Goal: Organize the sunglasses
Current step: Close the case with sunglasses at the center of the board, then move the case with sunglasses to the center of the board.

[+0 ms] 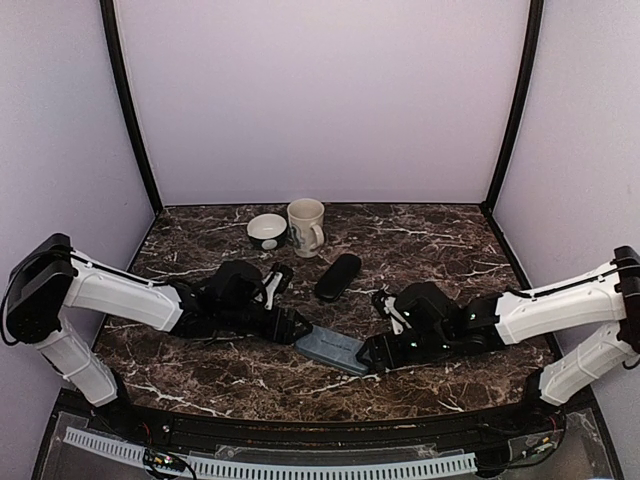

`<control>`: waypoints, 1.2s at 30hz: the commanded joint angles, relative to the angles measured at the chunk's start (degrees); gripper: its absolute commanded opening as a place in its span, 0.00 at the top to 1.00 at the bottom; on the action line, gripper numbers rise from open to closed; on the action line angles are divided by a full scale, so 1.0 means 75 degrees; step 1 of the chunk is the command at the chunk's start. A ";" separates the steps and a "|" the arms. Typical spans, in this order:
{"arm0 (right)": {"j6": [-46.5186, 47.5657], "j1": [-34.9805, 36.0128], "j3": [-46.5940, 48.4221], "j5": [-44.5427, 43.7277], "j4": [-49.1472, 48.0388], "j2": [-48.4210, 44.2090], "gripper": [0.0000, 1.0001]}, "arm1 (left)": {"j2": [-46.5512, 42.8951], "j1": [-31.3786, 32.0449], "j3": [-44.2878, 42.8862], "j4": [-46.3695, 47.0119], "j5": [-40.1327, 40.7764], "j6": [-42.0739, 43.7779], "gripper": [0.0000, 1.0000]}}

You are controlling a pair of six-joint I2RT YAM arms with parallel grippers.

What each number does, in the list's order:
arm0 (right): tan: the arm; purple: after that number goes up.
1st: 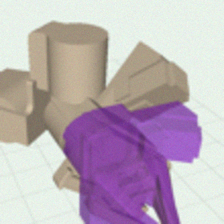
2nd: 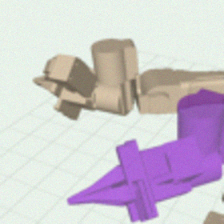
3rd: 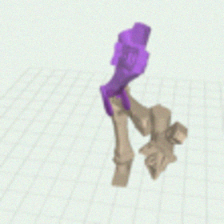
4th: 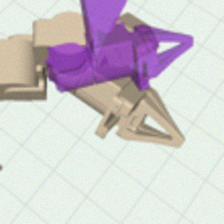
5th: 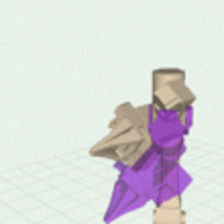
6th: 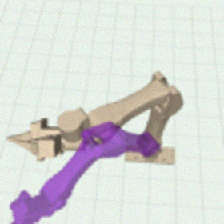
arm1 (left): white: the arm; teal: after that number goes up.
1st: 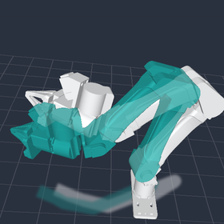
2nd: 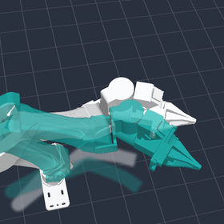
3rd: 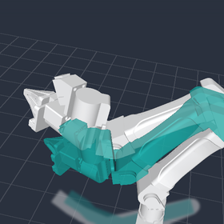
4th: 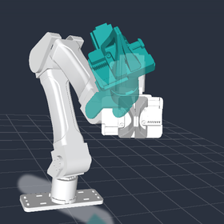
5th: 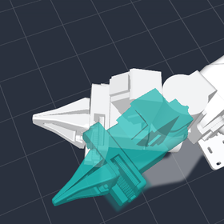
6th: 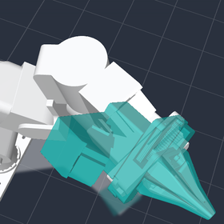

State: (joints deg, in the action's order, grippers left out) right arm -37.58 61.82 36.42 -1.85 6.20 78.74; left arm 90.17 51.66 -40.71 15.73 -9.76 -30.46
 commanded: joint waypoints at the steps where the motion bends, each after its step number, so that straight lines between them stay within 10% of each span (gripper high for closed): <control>1: -0.0899 0.0030 -0.0349 0.0370 -0.0457 -0.0094 0.16 | 0.0157 -0.0044 -0.0281 -0.0451 -0.0482 -0.0135 0.27; 36: 0.0524 -0.1247 0.2133 0.0963 -0.1243 0.2777 0.35 | 0.0931 -0.0834 -0.0113 0.0675 -0.0860 -0.1271 0.58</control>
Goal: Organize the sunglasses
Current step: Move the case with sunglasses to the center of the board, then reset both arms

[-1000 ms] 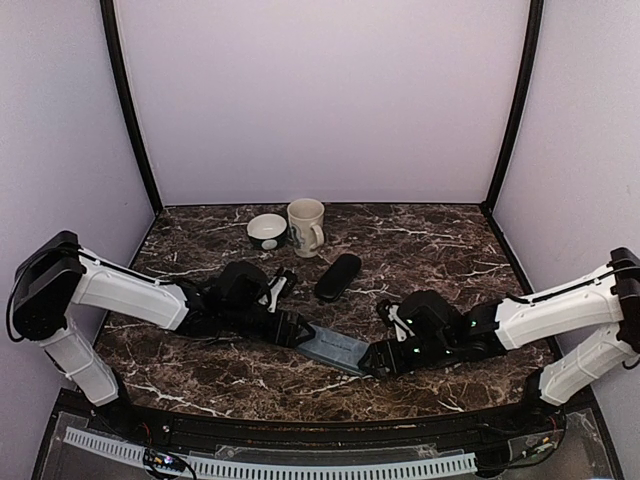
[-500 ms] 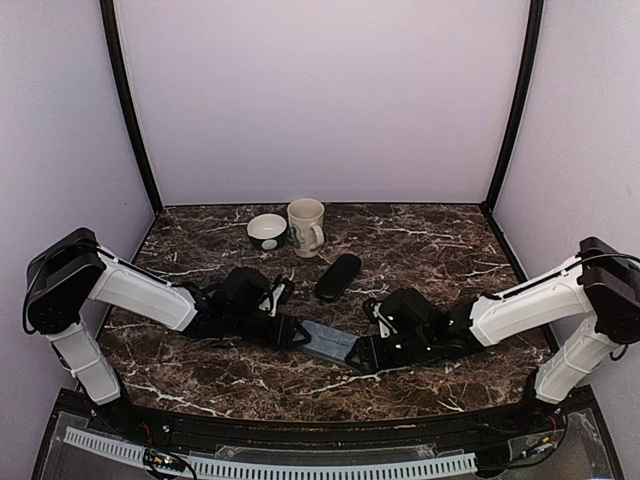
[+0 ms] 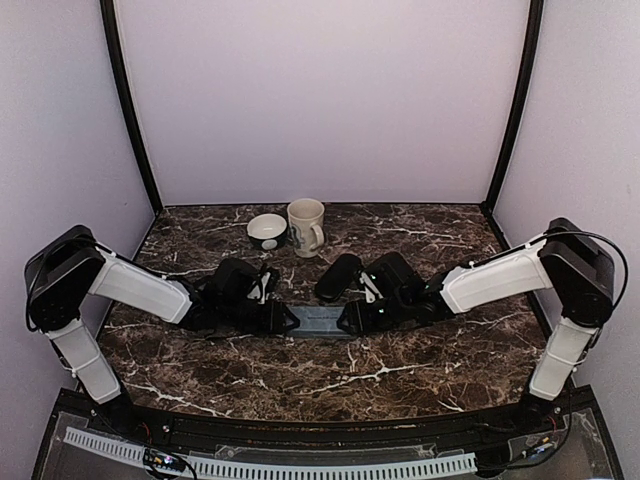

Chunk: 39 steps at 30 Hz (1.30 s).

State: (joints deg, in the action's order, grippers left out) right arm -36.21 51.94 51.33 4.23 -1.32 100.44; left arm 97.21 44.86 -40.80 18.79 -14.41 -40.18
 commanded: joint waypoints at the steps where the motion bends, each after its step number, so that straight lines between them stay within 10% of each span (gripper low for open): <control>1: 0.0380 0.0062 0.0131 0.0015 -0.0144 -0.0221 0.32 | -0.0079 0.0066 -0.0084 0.0231 -0.0172 0.0032 0.56; 16: 0.1204 -0.1074 0.0061 -0.1561 0.2437 -0.2678 0.00 | -0.2690 -0.0643 -0.0260 -0.2404 0.2815 0.1896 0.01; 24: 0.1553 -0.2031 -0.0174 -0.3385 0.3050 -0.4074 0.00 | -0.4185 -0.1234 0.0091 -0.2760 0.4679 0.2610 0.01; 39: 0.2562 -0.2248 -0.0283 -0.4377 0.2677 -0.5526 0.00 | -0.6519 -0.1757 0.0690 -0.2121 0.3811 0.3875 0.01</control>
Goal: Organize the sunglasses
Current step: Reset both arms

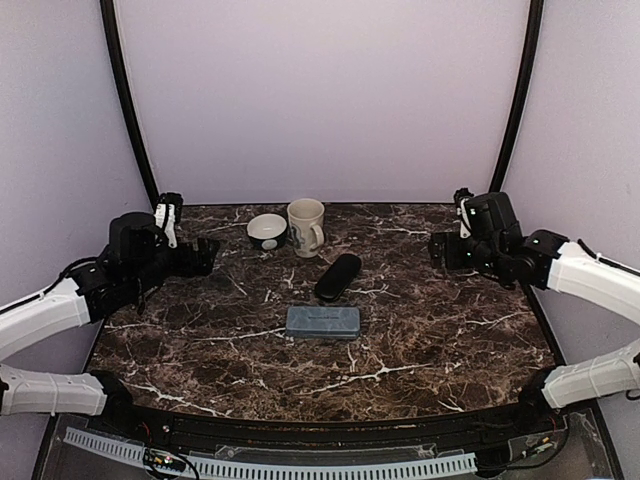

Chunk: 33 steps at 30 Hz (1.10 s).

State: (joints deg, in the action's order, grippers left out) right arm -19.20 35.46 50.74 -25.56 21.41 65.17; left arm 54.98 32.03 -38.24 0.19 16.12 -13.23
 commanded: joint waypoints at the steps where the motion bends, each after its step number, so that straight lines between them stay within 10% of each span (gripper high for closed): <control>1: 0.0343 -0.0047 -0.0329 -0.0394 -0.0446 -0.1071 0.00 | -0.1122 -0.0041 0.0433 0.0398 -0.0290 0.0253 0.01; 33: 0.0492 -0.0051 -0.0879 -0.0083 -0.0700 -0.2631 0.00 | -0.2246 -0.0047 0.0548 -0.0432 0.0288 0.0072 0.02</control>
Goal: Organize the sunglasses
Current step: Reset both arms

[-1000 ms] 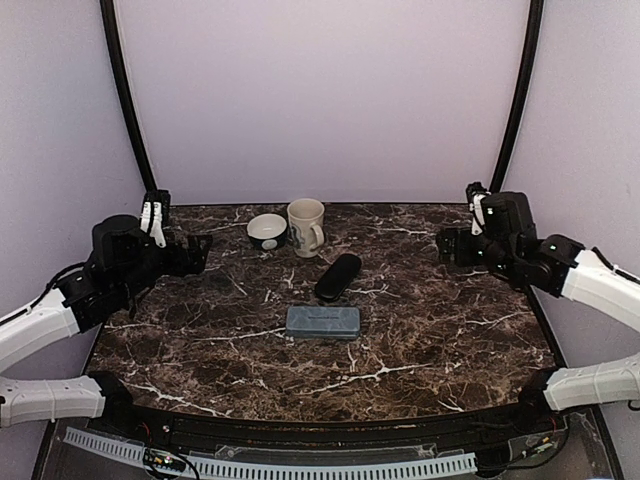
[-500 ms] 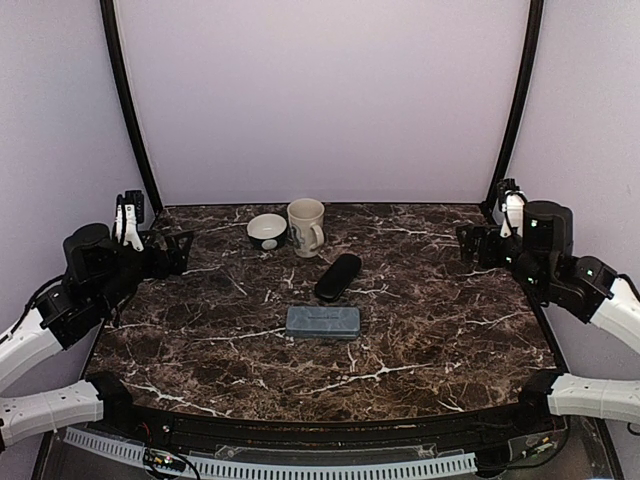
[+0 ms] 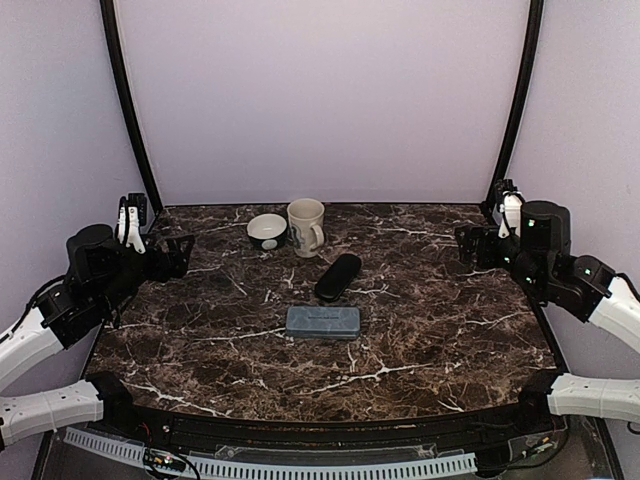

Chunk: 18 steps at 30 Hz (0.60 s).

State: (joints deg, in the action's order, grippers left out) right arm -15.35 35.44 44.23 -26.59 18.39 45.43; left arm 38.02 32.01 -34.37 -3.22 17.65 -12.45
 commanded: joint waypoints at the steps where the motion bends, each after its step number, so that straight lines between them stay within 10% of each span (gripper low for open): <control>1: -0.0026 -0.0048 -0.0015 0.0069 -0.0305 -0.0009 0.00 | 0.0016 -0.0047 0.0047 0.0026 0.0084 -0.0023 0.02; 18: -0.0144 -0.0043 -0.0077 0.0013 -0.0250 -0.0026 0.00 | 0.0040 -0.0044 0.0059 0.0014 0.0037 -0.0013 0.02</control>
State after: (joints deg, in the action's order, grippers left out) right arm -15.62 35.44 44.10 -26.37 18.06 45.43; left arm 38.46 32.01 -34.37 -3.27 17.65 -12.45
